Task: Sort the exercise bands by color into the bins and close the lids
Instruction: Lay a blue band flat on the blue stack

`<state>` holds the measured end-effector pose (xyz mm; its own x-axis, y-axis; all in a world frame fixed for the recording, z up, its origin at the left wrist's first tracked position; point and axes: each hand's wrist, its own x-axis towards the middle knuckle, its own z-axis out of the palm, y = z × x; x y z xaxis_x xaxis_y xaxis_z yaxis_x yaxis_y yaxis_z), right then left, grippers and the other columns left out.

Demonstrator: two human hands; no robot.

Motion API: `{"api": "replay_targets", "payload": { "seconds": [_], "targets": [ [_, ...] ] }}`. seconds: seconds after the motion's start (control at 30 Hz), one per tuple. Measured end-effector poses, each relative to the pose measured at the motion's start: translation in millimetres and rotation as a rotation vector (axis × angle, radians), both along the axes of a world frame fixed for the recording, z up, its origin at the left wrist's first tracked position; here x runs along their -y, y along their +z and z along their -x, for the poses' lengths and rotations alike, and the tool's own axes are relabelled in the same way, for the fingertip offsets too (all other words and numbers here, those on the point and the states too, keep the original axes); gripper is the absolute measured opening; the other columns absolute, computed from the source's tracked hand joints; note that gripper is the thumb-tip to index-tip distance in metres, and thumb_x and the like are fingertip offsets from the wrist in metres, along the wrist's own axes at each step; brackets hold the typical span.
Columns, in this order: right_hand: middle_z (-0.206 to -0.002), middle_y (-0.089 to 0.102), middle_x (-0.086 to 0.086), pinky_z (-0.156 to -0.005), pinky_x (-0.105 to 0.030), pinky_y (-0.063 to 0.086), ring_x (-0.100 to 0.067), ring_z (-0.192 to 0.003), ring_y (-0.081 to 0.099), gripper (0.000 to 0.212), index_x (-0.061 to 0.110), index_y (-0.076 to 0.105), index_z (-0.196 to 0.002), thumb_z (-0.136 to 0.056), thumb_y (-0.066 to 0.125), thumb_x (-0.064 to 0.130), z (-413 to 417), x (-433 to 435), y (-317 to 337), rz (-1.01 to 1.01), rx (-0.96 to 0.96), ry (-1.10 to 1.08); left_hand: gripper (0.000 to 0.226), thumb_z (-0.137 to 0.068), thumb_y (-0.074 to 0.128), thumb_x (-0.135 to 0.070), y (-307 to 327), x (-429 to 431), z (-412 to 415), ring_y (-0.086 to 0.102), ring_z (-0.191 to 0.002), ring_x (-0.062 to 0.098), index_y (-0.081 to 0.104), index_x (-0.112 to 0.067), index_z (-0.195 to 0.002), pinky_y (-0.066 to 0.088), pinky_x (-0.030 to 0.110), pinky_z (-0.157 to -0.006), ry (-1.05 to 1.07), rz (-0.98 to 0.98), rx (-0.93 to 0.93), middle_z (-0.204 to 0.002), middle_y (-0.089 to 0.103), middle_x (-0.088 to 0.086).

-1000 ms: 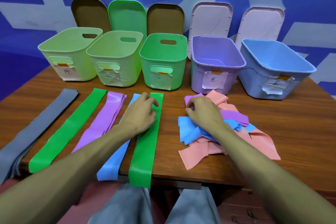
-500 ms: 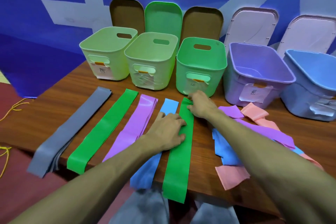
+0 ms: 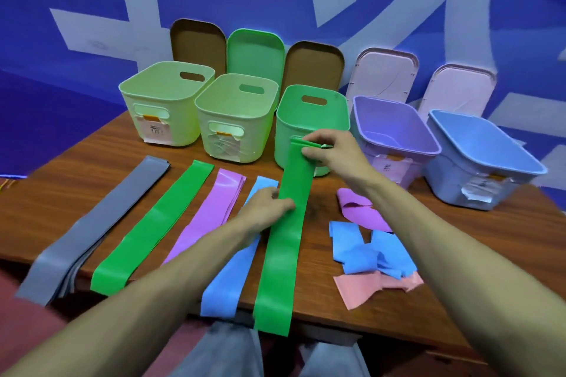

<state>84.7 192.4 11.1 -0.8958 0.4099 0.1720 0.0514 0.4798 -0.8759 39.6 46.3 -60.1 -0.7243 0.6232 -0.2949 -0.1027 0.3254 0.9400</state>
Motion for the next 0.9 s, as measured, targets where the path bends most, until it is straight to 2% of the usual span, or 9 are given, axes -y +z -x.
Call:
{"api": "replay_targets", "payload": {
  "seconds": [0.07, 0.17, 0.23, 0.33, 0.47, 0.63, 0.73, 0.8, 0.9],
  "targets": [
    [-0.091, 0.064, -0.006, -0.065, -0.021, 0.056, -0.013, -0.080, 0.063, 0.013, 0.009, 0.066, -0.093, -0.084, 0.065, 0.000, -5.8, 13.0, 13.5, 0.169, -0.071, 0.030, 0.025, -0.093, 0.054, -0.015, 5.8, 7.7, -5.3, 0.065, -0.072, 0.005, 0.063, -0.006, -0.114, 0.049, 0.012, -0.058, -0.101, -0.047, 0.026, -0.085, 0.069, -0.006],
    [-0.089, 0.064, -0.009, -0.074, -0.035, 0.057, -0.018, -0.081, 0.064, 0.015, 0.011, 0.067, -0.088, -0.082, 0.066, -0.002, -7.0, 30.9, 27.2, 0.314, -0.146, 0.035, 0.021, -0.097, 0.050, -0.025, 13.1, 26.7, -14.2, 0.068, -0.073, 0.002, 0.065, -0.015, -0.105, 0.049, 0.013, -0.060, -0.172, -0.144, 0.052, -0.088, 0.071, -0.006],
    [-0.087, 0.064, -0.009, -0.075, -0.039, 0.055, -0.020, -0.082, 0.063, 0.015, 0.012, 0.067, -0.086, -0.081, 0.066, -0.003, -3.4, 41.6, 32.7, 0.391, -0.189, 0.018, 0.017, -0.098, 0.047, -0.027, 16.5, 40.9, -18.0, 0.068, -0.074, 0.002, 0.064, -0.021, -0.097, 0.050, 0.014, -0.061, -0.200, -0.154, 0.028, -0.089, 0.070, -0.007],
    [-0.082, 0.065, -0.006, -0.058, -0.025, 0.052, -0.018, -0.075, 0.062, 0.016, 0.013, 0.068, -0.085, -0.079, 0.067, -0.002, 5.2, 56.2, 40.1, 0.492, -0.256, -0.012, 0.015, -0.096, 0.048, -0.017, 17.4, 63.7, -17.7, 0.065, -0.085, 0.012, 0.061, -0.020, -0.102, 0.050, 0.026, -0.076, -0.236, -0.112, -0.035, -0.099, 0.069, -0.001],
    [-0.080, 0.068, -0.004, -0.050, -0.017, 0.047, -0.012, -0.067, 0.063, 0.015, 0.012, 0.067, -0.086, -0.079, 0.066, -0.002, 21.0, 73.8, 45.7, 0.587, -0.299, -0.053, 0.022, -0.093, 0.053, -0.006, 21.4, 103.8, -10.3, 0.067, -0.073, 0.008, 0.060, -0.014, -0.112, 0.052, 0.019, -0.062, -0.202, -0.244, -0.022, -0.088, 0.072, -0.001],
    [-0.078, 0.066, -0.003, -0.048, -0.022, 0.049, -0.005, -0.054, 0.062, 0.012, 0.013, 0.066, -0.086, -0.081, 0.068, 0.003, 49.6, 90.7, 36.4, 0.429, -0.224, -0.086, 0.020, -0.088, 0.057, 0.001, 27.6, 162.0, 11.3, 0.067, -0.063, 0.010, 0.060, -0.008, -0.106, 0.051, 0.017, -0.055, -0.024, -0.394, 0.054, -0.077, 0.072, 0.003],
    [-0.077, 0.063, -0.002, -0.045, -0.020, 0.050, -0.005, -0.052, 0.060, 0.014, 0.007, 0.065, -0.096, -0.083, 0.068, 0.002, 72.5, 108.9, 23.2, 0.303, -0.134, -0.047, 0.027, -0.082, 0.056, 0.002, 25.3, 194.0, 25.5, 0.063, -0.062, 0.011, 0.061, -0.009, -0.107, 0.049, 0.017, -0.054, 0.054, -0.341, 0.060, -0.078, 0.069, 0.002],
    [-0.080, 0.062, -0.005, -0.043, -0.019, 0.050, -0.011, -0.056, 0.061, 0.015, 0.006, 0.064, -0.097, -0.083, 0.068, 0.001, 89.5, 122.1, 12.4, 0.264, -0.082, -0.004, 0.027, -0.086, 0.050, 0.006, 19.3, 211.0, 34.3, 0.062, -0.059, 0.010, 0.061, -0.011, -0.104, 0.048, 0.017, -0.053, 0.062, -0.251, 0.014, -0.075, 0.068, 0.001],
    [-0.078, 0.062, -0.005, -0.043, -0.020, 0.052, -0.015, -0.051, 0.060, 0.014, 0.006, 0.063, -0.096, -0.083, 0.068, 0.002, 115.9, 136.6, -4.3, 0.229, -0.016, 0.016, 0.023, -0.093, 0.051, 0.000, 5.9, 228.9, 46.9, 0.067, -0.068, 0.009, 0.059, -0.017, -0.107, 0.052, 0.020, -0.059, 0.040, -0.137, -0.055, -0.085, 0.071, -0.004]
  ]
}}
